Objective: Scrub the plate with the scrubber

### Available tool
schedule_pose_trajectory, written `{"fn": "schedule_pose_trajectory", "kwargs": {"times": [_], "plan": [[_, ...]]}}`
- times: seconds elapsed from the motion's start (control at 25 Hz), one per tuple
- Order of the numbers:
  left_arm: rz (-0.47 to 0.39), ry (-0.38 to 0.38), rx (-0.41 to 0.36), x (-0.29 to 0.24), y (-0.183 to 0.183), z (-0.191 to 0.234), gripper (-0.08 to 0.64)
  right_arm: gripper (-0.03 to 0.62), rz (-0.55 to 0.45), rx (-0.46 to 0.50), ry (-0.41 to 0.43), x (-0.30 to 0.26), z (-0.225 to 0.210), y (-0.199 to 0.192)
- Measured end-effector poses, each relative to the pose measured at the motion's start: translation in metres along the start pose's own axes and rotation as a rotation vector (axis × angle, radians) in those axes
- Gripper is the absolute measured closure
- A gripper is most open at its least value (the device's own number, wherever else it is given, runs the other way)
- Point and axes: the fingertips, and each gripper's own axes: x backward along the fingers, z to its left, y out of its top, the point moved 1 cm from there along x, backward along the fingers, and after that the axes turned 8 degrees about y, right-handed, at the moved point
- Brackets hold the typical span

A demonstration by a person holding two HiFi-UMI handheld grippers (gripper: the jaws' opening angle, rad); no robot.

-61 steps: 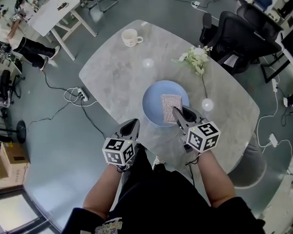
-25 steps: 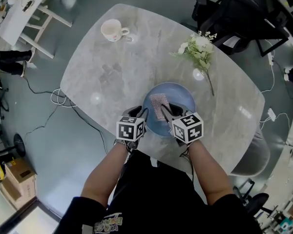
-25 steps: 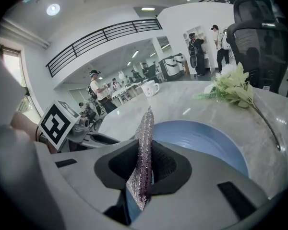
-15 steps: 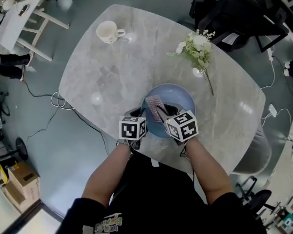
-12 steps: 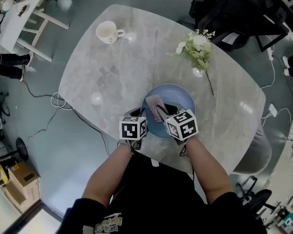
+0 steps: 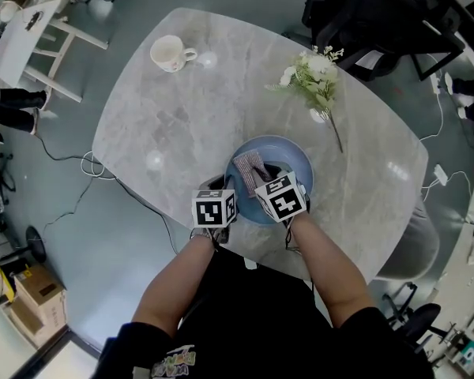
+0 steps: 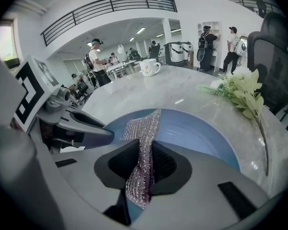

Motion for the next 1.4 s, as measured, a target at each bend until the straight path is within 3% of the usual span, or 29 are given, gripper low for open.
{"fn": "schedule_pose_trajectory", "kwargs": {"times": [0.4,0.96,1.4], "plan": [[0.000,-0.001,0.011,0.001,-0.001,0.001,0.515,0.511,0.066,0.113,-0.080,0.000,-0.015,-0.001],[-0.007,-0.013,0.027,0.001,0.000,0.002,0.517,0.512,0.107,0.171,-0.256,0.023,-0.057,-0.002],[-0.012,-0.013,0.032,0.002,-0.001,0.001,0.517,0.514,0.170,0.330,-0.411,0.046,-0.080,-0.003]]}}
